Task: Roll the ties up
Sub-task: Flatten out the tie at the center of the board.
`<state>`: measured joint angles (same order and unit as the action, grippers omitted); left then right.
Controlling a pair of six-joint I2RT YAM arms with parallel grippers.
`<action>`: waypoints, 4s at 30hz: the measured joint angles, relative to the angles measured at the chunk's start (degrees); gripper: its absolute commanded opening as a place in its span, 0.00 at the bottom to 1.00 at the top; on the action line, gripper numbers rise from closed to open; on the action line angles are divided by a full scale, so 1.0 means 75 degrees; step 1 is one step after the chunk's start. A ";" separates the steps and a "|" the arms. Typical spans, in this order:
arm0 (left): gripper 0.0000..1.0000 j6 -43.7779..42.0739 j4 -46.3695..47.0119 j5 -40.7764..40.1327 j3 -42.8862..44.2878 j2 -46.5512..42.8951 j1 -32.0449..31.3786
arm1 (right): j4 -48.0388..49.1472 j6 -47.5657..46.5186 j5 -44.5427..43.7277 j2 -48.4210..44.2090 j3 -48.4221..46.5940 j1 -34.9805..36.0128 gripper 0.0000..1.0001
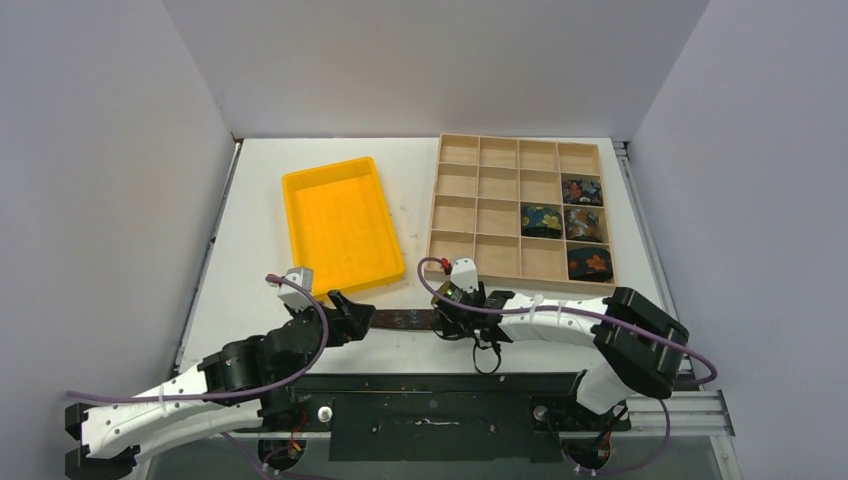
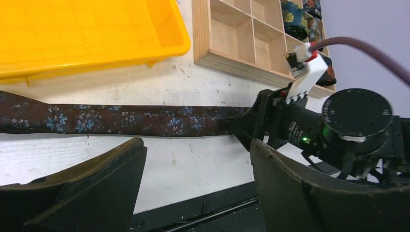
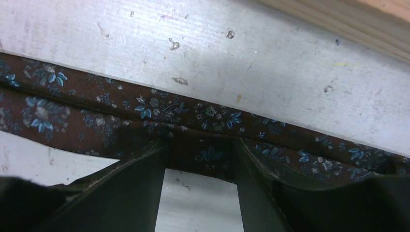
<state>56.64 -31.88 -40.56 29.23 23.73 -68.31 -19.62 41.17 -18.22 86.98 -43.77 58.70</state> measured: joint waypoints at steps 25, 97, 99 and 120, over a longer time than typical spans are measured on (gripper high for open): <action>0.76 0.0259 -0.0201 -0.0883 -0.0734 0.1049 0.0067 | -0.0329 0.0274 0.0029 -0.2652 0.0842 -0.0114 0.62; 0.96 0.0790 0.1294 0.3739 -0.1515 0.1014 0.6266 | 0.3348 -0.1635 0.1396 0.0251 -0.0017 0.0125 0.72; 0.96 0.0708 0.0863 0.3771 -0.1169 0.1070 0.6266 | 0.3401 -0.1638 0.1504 0.0761 -0.0411 0.0055 0.70; 0.87 0.0012 0.0271 0.4226 -0.1370 -0.0822 0.5852 | 0.3818 -0.2594 0.2570 0.2940 -0.2087 0.0621 0.61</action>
<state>56.73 -29.85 -8.86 18.96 17.56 -24.43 9.02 21.71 1.06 109.03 -59.42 63.35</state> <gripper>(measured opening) 0.884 0.616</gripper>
